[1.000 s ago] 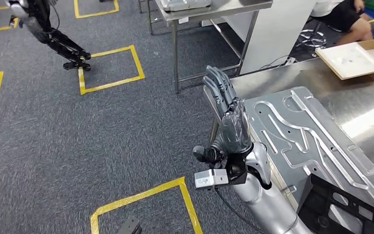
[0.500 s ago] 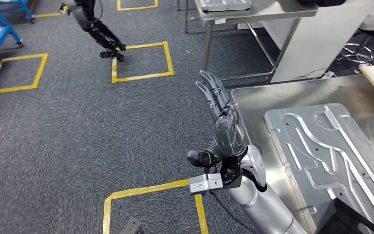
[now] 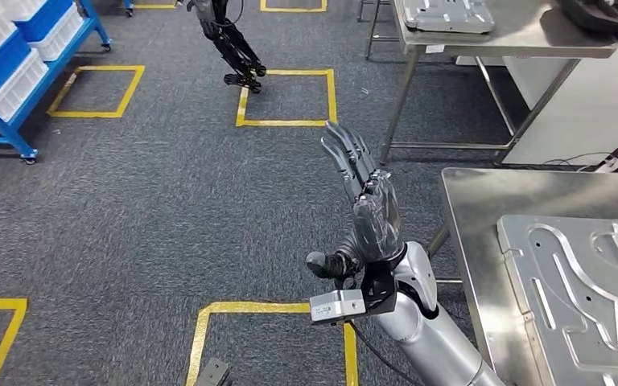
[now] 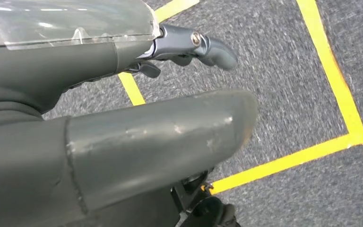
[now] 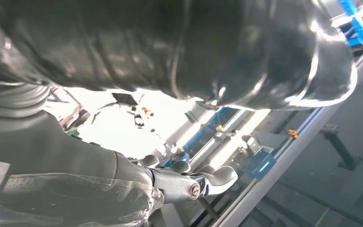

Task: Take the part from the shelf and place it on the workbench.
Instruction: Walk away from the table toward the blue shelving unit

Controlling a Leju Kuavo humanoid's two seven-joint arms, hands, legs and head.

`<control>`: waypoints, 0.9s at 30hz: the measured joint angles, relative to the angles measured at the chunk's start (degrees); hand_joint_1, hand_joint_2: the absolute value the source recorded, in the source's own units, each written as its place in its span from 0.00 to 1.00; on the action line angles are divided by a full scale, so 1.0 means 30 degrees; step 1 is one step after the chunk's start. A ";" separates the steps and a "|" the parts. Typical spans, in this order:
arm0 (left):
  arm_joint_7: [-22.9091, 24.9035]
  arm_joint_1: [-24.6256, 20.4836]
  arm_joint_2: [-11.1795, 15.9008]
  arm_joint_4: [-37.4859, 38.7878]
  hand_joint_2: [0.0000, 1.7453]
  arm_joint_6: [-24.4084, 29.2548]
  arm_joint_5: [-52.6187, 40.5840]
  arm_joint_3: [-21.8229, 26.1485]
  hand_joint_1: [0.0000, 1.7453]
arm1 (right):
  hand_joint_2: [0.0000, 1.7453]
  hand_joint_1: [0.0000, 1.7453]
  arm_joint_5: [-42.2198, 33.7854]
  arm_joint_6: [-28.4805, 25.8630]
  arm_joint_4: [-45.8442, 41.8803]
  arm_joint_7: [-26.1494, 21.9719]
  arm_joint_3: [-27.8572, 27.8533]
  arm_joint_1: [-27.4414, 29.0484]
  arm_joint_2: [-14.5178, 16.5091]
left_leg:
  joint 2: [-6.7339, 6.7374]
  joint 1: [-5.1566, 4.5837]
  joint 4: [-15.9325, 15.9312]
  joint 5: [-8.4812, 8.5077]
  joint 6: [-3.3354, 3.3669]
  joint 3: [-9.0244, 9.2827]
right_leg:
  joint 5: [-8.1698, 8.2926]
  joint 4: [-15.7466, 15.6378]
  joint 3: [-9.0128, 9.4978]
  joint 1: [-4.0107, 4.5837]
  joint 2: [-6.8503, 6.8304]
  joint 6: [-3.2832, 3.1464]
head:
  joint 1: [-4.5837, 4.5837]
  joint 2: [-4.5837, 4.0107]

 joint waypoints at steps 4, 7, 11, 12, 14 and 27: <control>0.0011 0.0085 0.0002 0.0000 0.00 -0.0005 -0.0009 0.0000 0.00 | 0.00 0.00 0.0020 -0.0009 -0.0004 -0.0018 0.0047 -0.0015 0.0013 | 0.0039 0.0037 0.0204 -0.0097 -0.0479 -0.0273 | 0.0039 -0.0449 0.0279 -0.0045 -0.0579 -0.0216 | -0.0004 0.0000; 0.0018 0.0027 0.0006 0.0000 0.00 -0.0005 -0.0009 0.0004 0.00 | 0.00 0.00 0.0035 -0.0025 -0.0009 -0.0022 0.0073 0.0005 0.0026 | 0.1590 0.0023 0.2981 -0.1633 -0.0720 -0.1573 | 0.0069 -0.0615 0.0420 -0.0009 -0.1395 -0.0469 | -0.0035 0.0000; 0.0022 0.0068 0.0018 0.0000 0.00 -0.0007 -0.0007 0.0004 0.00 | 0.00 0.00 0.0038 -0.0027 0.0003 -0.0020 0.0078 0.0048 0.0026 | 0.2003 0.0078 0.4572 -0.1848 -0.0858 -0.2217 | -0.0050 -0.0530 0.0411 0.0056 -0.2461 -0.0486 | -0.0036 0.0000; 0.0022 0.0069 0.0024 0.0000 0.00 -0.0005 -0.0007 0.0005 0.00 | 0.00 0.00 0.0040 -0.0027 0.0002 -0.0020 0.0080 0.0041 0.0027 | 0.2178 0.0069 0.3419 -0.1251 -0.0820 -0.1560 | -0.0098 -0.0494 0.0432 0.0057 -0.2676 -0.0449 | -0.0036 0.0000; 0.0022 0.0012 0.0027 0.0000 0.00 -0.0007 -0.0007 0.0005 0.00 | 0.00 0.00 0.0055 -0.0033 0.0000 -0.0020 0.0080 0.0023 0.0027 | 0.2898 -0.0075 0.0965 -0.0452 -0.0597 -0.0211 | -0.0225 -0.0397 0.0468 0.0146 -0.3050 -0.0297 | -0.0029 0.0000; 0.0022 0.0046 0.0017 0.0000 0.00 0.0031 0.0119 0.0027 0.00 | 0.00 0.00 0.0151 -0.0200 0.0036 -0.0020 0.0109 0.0118 -0.0042 | 0.0867 -0.0101 -0.0188 -0.0021 0.0310 0.0266 | -0.1374 0.3370 -0.1386 -0.0003 -0.1299 0.0377 | -0.0015 0.0000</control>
